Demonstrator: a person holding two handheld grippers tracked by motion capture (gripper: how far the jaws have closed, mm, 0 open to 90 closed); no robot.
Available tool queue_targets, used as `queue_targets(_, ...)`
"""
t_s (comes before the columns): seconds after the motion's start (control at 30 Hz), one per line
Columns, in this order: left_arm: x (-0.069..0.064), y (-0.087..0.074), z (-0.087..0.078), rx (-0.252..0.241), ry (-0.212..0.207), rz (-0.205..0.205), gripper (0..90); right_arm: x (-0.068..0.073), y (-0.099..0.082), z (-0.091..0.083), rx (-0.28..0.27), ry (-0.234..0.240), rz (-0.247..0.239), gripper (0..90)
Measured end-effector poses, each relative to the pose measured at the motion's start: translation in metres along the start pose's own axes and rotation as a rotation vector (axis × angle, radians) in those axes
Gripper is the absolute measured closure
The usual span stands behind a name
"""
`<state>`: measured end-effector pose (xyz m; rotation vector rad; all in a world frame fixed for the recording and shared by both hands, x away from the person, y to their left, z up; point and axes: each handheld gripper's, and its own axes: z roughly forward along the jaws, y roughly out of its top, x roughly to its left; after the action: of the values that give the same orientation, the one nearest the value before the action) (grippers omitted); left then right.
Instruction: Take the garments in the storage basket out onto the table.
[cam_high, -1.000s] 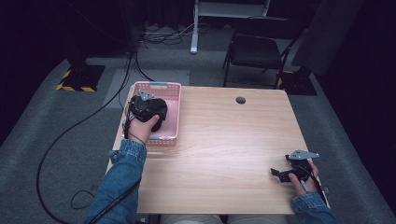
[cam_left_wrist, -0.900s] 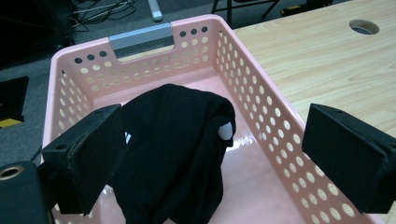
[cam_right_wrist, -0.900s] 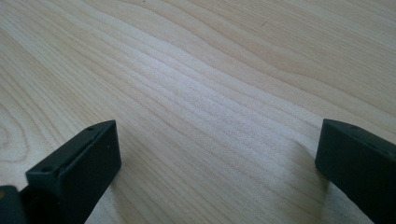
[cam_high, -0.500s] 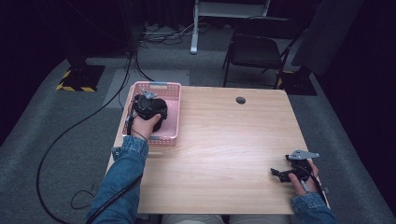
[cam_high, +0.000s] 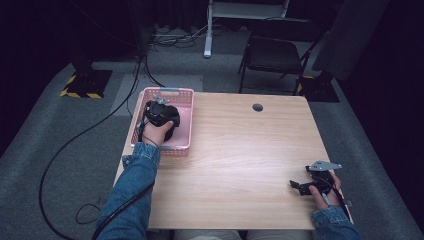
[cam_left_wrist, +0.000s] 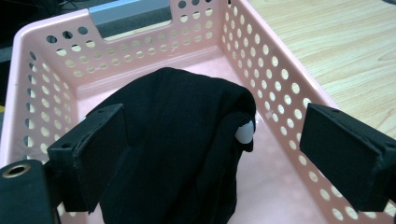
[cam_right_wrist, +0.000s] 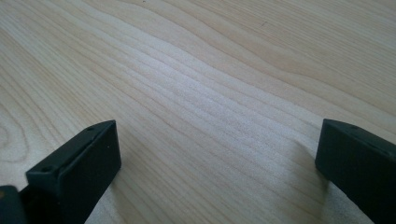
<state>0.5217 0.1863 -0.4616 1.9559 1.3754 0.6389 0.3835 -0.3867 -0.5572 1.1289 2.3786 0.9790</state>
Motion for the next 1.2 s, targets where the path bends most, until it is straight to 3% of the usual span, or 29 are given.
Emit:
queue_targets(0.4,0.0,-0.002,0.02,0.048,0.021,0.019,9.8,0.0,0.0,0.0,0.0,0.0,0.0,0.1)
queue_targets(1.2,0.006,-0.011,0.053,0.149,0.006,0.037,18.1,0.0,0.0,0.0,0.0,-0.003,0.003,0.1)
